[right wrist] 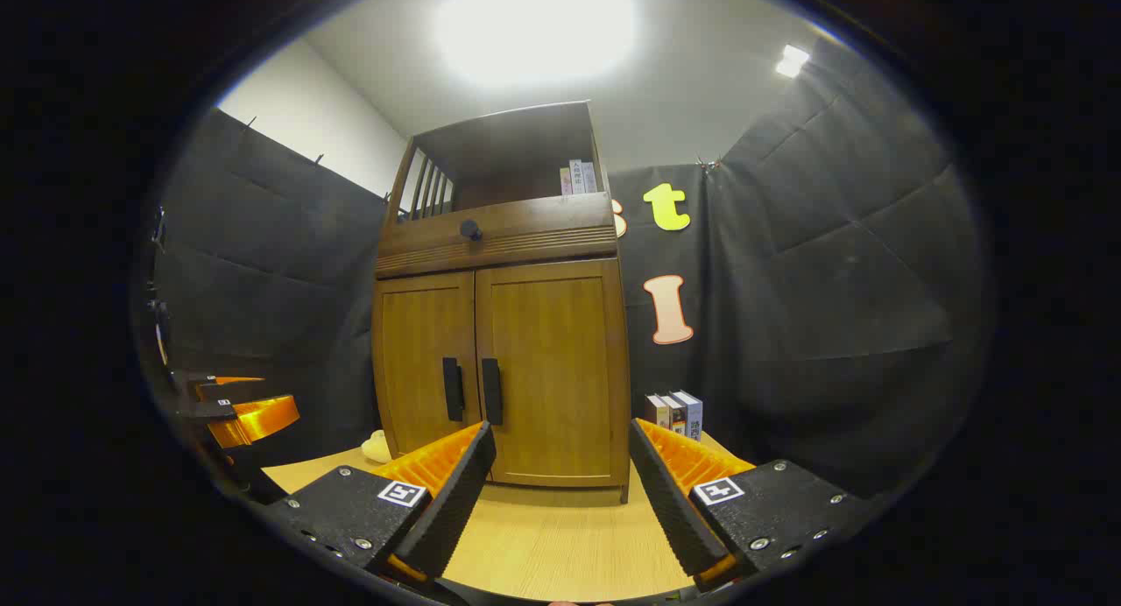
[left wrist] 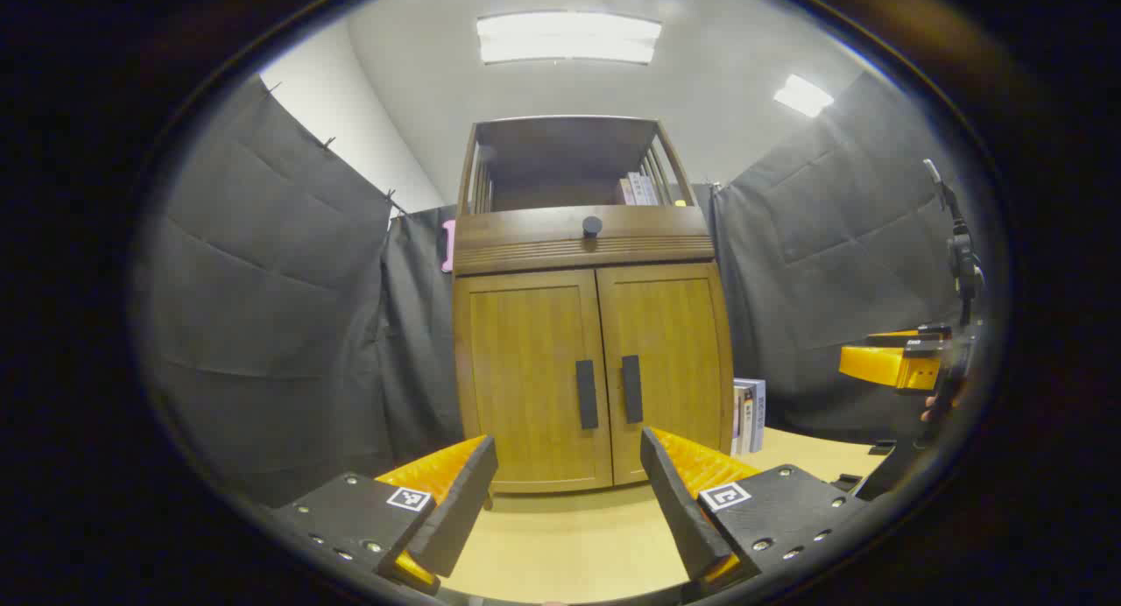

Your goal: Open the right door of the double-door shoe cabinet with the right hand, and open the left door with the left hand.

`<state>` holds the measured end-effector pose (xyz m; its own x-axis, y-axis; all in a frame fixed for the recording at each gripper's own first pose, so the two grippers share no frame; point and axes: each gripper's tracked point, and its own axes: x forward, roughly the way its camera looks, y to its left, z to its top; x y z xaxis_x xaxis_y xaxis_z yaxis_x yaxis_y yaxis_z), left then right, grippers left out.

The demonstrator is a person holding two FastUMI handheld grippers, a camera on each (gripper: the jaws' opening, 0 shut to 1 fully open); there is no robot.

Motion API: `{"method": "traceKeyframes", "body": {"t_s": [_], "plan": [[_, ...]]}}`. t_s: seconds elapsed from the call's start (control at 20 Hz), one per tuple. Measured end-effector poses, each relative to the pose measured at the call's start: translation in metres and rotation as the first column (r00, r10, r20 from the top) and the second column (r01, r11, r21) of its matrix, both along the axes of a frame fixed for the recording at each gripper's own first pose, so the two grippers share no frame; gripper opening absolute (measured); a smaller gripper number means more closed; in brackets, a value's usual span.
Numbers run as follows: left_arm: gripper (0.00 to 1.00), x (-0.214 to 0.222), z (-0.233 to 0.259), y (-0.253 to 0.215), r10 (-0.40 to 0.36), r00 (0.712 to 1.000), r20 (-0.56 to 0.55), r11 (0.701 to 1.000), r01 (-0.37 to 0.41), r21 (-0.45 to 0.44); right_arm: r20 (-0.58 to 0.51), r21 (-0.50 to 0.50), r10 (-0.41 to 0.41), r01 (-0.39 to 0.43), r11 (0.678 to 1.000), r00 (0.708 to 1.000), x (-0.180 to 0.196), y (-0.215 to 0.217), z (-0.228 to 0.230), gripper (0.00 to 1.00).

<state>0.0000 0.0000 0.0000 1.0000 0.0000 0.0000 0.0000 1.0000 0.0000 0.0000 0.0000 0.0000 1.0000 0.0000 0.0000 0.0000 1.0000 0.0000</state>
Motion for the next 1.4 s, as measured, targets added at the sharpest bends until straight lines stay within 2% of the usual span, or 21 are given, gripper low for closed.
{"method": "traceKeyframes", "body": {"t_s": [0.2,0.25,0.3,0.35,0.4,0.55,0.6,0.7,0.75,0.95,1.0,1.1,1.15,1.2,1.25,1.4], "plan": [[0.99,-0.001,-0.002,0.003,0.012,0.999,0.053,0.999,-0.01,-0.039,0.012,-0.002,0.003,-0.003,1.0,1.0,0.006,0.001,0.0,0.95],[0.94,0.003,-0.005,0.002,0.009,0.999,0.05,0.999,-0.007,-0.046,0.012,0.0,0.0,0.0,1.0,1.0,0.01,0.001,-0.004,0.95],[0.99,0.011,-0.006,-0.003,0.006,0.999,0.045,0.999,-0.004,-0.048,0.004,0.001,0.0,0.0,1.0,1.0,0.013,0.0,-0.009,0.95],[0.94,0.019,-0.007,-0.004,0.008,0.999,0.04,0.999,-0.006,-0.051,-0.007,-0.001,0.0,0.0,1.0,1.0,0.017,-0.001,-0.015,0.95],[0.99,0.028,-0.008,-0.005,0.008,0.999,0.033,0.999,-0.007,-0.053,-0.012,-0.004,-0.002,0.002,1.0,1.0,0.023,-0.003,-0.018,0.95],[0.99,0.047,-0.012,-0.007,0.002,1.0,0.013,0.999,-0.002,-0.038,-0.033,0.007,-0.019,0.019,1.0,0.999,0.044,-0.01,-0.03,0.95],[0.95,0.051,-0.012,-0.008,0.006,1.0,0.013,1.0,-0.005,-0.029,-0.041,0.013,-0.017,0.018,1.0,0.999,0.052,-0.011,-0.032,0.95],[0.95,0.061,-0.015,-0.006,0.004,1.0,0.004,1.0,-0.004,-0.022,-0.063,0.017,-0.01,0.011,1.0,0.998,0.067,-0.011,-0.036,0.95],[0.99,0.067,-0.018,-0.005,0.004,1.0,-0.006,1.0,-0.004,-0.024,-0.068,0.015,-0.004,0.005,1.0,0.998,0.074,-0.01,-0.036,0.95],[0.99,0.097,-0.032,0.008,0.015,0.999,-0.043,1.0,-0.016,-0.013,-0.061,0.005,0.03,-0.029,1.0,0.998,0.097,0.002,-0.027,0.95],[0.9,0.1,-0.038,0.007,0.023,0.998,-0.051,1.0,-0.024,-0.012,-0.062,0.01,0.04,-0.039,0.999,0.997,0.105,0.005,-0.027,0.95],[0.99,0.107,-0.051,0.009,0.038,0.998,-0.059,0.998,-0.041,-0.049,-0.07,0.011,0.061,-0.06,0.998,0.996,0.12,0.014,-0.027,0.95],[0.99,0.108,-0.061,0.012,0.038,0.997,-0.064,0.996,-0.043,-0.078,-0.072,0.002,0.07,-0.07,0.998,0.995,0.126,0.019,-0.027,0.95],[0.95,0.109,-0.072,0.017,0.043,0.996,-0.075,0.993,-0.051,-0.105,-0.076,-0.008,0.075,-0.076,0.997,0.994,0.132,0.023,-0.027,0.95],[0.99,0.113,-0.082,0.02,0.047,0.994,-0.094,0.99,-0.059,-0.125,-0.079,-0.018,0.082,-0.083,0.996,0.993,0.138,0.028,-0.027,0.95],[0.95,0.122,-0.101,0.025,0.057,0.991,-0.123,0.987,-0.074,-0.139,-0.085,-0.022,0.121,-0.123,0.992,0.989,0.157,0.047,-0.03,0.95]]}}
